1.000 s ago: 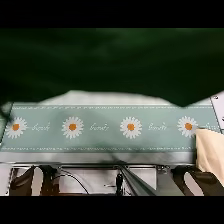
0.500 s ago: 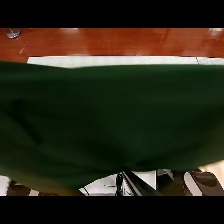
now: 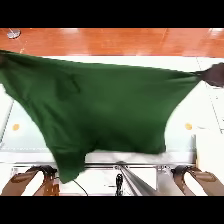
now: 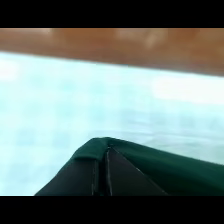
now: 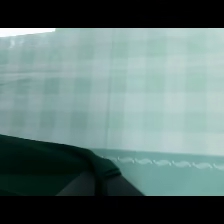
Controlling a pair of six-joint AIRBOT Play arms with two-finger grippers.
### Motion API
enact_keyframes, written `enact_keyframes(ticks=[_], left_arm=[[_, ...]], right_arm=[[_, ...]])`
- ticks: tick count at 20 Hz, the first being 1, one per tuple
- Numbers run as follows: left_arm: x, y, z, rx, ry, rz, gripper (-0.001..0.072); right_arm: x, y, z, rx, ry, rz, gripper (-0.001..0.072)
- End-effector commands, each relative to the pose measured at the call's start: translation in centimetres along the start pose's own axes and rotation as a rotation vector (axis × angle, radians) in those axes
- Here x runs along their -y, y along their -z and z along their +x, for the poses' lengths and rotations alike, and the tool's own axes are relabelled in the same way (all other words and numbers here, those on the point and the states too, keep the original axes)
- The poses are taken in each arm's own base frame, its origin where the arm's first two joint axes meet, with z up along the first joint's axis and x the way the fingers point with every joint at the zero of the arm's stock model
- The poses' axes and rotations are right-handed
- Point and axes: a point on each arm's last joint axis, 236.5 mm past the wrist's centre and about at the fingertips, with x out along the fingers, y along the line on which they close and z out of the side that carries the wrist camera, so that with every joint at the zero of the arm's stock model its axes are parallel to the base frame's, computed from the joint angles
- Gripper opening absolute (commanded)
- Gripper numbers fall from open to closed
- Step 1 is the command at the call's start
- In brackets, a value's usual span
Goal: Fold the shirts.
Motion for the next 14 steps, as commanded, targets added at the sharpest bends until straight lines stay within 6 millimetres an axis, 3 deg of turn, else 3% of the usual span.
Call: enact_keyframes(ticks=[1,5,9,11,14], left_arm=[[-1.0,2.5,9.1,-0.107,0.016,-0.064,0.0027],[-1.9,4.7,16.0,-0.207,0.012,-0.101,0.0027],[-2.6,7.8,19.7,-0.307,-0.002,-0.207,0.0028],[-2.5,10.1,20.7,-0.379,0.005,-0.23,0.0028],[-2.5,13.3,21.4,-0.485,0.005,-0.239,0.0028]], right_arm=[[2.3,-1.7,9.2,-0.036,-0.024,0.094,0.0017],[4.1,-4.5,16.3,-0.093,-0.03,0.148,0.0017],[4.7,-6.2,20.8,-0.133,-0.055,0.219,0.0017],[4.8,-5.8,22.5,-0.157,-0.074,0.244,0.0017],[5.3,-3.5,24.2,-0.239,-0.075,0.264,0.0017]])
